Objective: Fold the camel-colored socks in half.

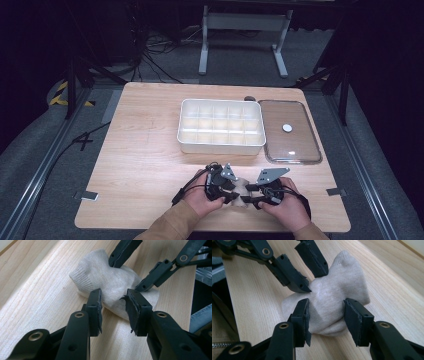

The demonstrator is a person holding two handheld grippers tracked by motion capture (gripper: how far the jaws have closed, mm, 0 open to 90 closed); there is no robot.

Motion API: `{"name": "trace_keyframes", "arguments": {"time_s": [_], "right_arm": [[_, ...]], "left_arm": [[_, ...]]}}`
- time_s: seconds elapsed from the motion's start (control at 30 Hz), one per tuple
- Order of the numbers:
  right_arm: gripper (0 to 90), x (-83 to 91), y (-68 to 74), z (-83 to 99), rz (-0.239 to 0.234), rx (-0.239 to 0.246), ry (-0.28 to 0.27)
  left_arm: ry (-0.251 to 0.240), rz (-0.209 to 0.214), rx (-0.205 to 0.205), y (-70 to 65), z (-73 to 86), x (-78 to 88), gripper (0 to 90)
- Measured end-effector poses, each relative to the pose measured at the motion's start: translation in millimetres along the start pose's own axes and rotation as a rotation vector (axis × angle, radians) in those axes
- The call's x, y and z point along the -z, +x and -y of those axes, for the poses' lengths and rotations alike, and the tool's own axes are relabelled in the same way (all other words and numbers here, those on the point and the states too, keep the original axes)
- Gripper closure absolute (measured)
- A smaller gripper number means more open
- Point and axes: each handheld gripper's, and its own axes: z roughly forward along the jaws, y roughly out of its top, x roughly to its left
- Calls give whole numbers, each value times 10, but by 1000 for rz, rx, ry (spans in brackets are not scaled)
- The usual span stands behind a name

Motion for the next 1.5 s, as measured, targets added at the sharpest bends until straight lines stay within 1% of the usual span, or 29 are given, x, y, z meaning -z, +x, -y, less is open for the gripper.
{"name": "trace_keyframes", "arguments": {"time_s": [0.07, 0.1, 0.2, 0.3, 0.4, 0.43, 0.5, 0.53, 0.6, 0.63, 0.67, 0.73, 0.93, 0.97, 1.0, 1.03, 1.07, 1.1, 1.17, 1.27, 1.33, 1.37, 1.4, 1.43, 1.5], "right_arm": [[553, 14, 7, -9, 6, 10, 5], [551, 33, 25, -30, 17, 18, 13], [563, 96, 41, -68, 29, 26, 4], [581, 181, 36, -94, 65, 23, -11], [562, 207, 31, -104, 96, -24, -46], [562, 207, 31, -104, 96, -24, -46], [525, 193, 31, -105, 113, -75, -77], [518, 182, 31, -105, 119, -93, -89], [489, 151, 25, -96, 133, -122, -87], [476, 134, 19, -87, 137, -127, -84], [472, 97, 3, -65, 141, -138, -67], [464, 51, -28, -30, 142, -139, -33], [475, -10, -96, 39, 98, -231, -31], [492, -16, -100, 46, 87, -249, -32], [525, -23, -107, 53, 75, -256, -34], [525, -23, -107, 53, 75, -256, -34], [549, -24, -110, 54, 59, -267, -32], [585, -26, -114, 57, 38, -292, -33], [595, -30, -123, 63, 28, -310, -34], [632, -32, -132, 68, 11, -327, -34], [671, -31, -139, 68, -8, -340, -34], [690, -30, -144, 69, -14, -342, -34], [710, -30, -144, 68, -19, -345, -35], [731, -29, -143, 66, -20, -344, -36], [763, -22, -136, 55, -19, -337, -36]], "left_arm": [[2, -2, -5, 1, -1, 7, 659], [3, -3, -7, 4, -1, 10, 659], [2, -8, -2, 9, 3, 18, 658], [1, -8, -2, 3, 2, 15, 658], [1, -8, -2, -1, 1, 13, 657], [0, -8, -1, -1, 0, 12, 657], [4, -10, -7, -2, -3, 12, 657], [4, -10, -8, -6, -4, 11, 657], [5, -9, -7, -11, -5, 8, 657], [11, -10, -6, -16, -7, 10, 657], [7, -9, -8, -17, -8, 3, 657], [11, -9, -12, -23, -8, -2, 657], [12, -10, -12, -27, -7, -6, 657], [15, -10, -12, -29, -7, -7, 658], [17, -10, -15, -31, -8, -11, 657], [17, -10, -15, -31, -8, -11, 657], [20, -13, -16, -42, -6, -18, 657], [20, -14, -17, -44, -5, -17, 652], [16, -16, -17, -42, 3, -2, 651], [19, -26, -11, -15, 16, 49, 645], [-4, -34, 5, 7, 34, 72, 641], [3, -37, 5, 20, 38, 91, 640], [-5, -37, 12, 25, 46, 99, 640], [-12, -39, 17, 30, 54, 107, 638], [-9, -42, 20, 42, 66, 126, 634]]}}
